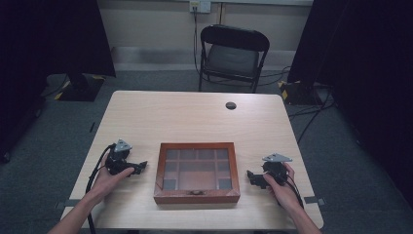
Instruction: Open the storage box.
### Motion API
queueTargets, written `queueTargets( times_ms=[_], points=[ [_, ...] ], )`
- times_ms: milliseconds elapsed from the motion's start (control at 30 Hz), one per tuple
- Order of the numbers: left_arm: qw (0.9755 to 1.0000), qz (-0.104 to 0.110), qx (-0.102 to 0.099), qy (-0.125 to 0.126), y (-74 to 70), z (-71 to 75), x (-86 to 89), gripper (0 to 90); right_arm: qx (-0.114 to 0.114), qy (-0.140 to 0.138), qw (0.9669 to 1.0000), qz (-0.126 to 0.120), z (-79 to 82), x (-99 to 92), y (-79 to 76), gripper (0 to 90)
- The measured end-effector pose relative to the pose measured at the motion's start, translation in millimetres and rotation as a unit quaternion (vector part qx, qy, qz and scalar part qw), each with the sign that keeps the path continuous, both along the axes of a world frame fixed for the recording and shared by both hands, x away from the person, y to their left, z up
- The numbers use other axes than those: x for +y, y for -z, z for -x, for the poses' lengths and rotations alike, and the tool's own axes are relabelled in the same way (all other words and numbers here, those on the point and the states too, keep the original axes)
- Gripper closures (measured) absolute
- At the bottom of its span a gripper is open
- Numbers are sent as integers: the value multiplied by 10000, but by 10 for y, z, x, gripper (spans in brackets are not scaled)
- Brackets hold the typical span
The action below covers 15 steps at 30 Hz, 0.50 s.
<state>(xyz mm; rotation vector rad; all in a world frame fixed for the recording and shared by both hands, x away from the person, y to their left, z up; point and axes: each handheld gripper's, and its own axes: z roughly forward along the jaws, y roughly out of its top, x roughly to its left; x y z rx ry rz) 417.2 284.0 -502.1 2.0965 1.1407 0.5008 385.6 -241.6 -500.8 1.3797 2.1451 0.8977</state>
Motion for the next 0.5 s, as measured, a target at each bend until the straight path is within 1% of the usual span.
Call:
queueTargets(
  times_ms=[67,100,133,167,200,233,267,300,333,367,400,433,500],
  points=[
    [10000,36,-8,22,-2,5,-4,99,0,-4,10000,3,0,-1,0,42],
    [10000,48,-6,49,-8,9,2,99,-1,-5,10000,4,0,-1,0,41],
    [10000,43,-16,1,-16,12,5,124,0,-3,10000,3,0,-1,0,41],
    [10000,3,52,35,-34,10,17,165,-1,0,10000,-1,0,0,0,42],
    [10000,-41,86,18,-46,8,21,171,-1,0,10000,-1,0,0,0,42],
    [9999,-16,144,-21,-58,10,21,180,-1,-1,10000,-1,0,0,0,41],
    [9999,-16,144,-21,-58,10,21,196,-1,-1,10000,-1,0,0,0,41],
    [9996,112,256,28,-102,7,39,210,-1,-1,10000,1,0,0,0,42],
    [9996,112,256,28,-102,7,39,209,-1,-1,10000,1,0,0,0,42],
    [9997,167,178,-7,-146,14,39,208,-1,-2,10000,0,0,0,0,42],
    [9997,167,178,-7,-146,14,39,209,-1,-2,10000,0,0,0,0,42],
    [9996,239,140,-17,-188,31,41,215,0,-1,10000,0,0,0,0,42],
    [9995,280,169,6,-206,37,42,219,-1,-1,10000,0,0,0,0,41]
  ],
)
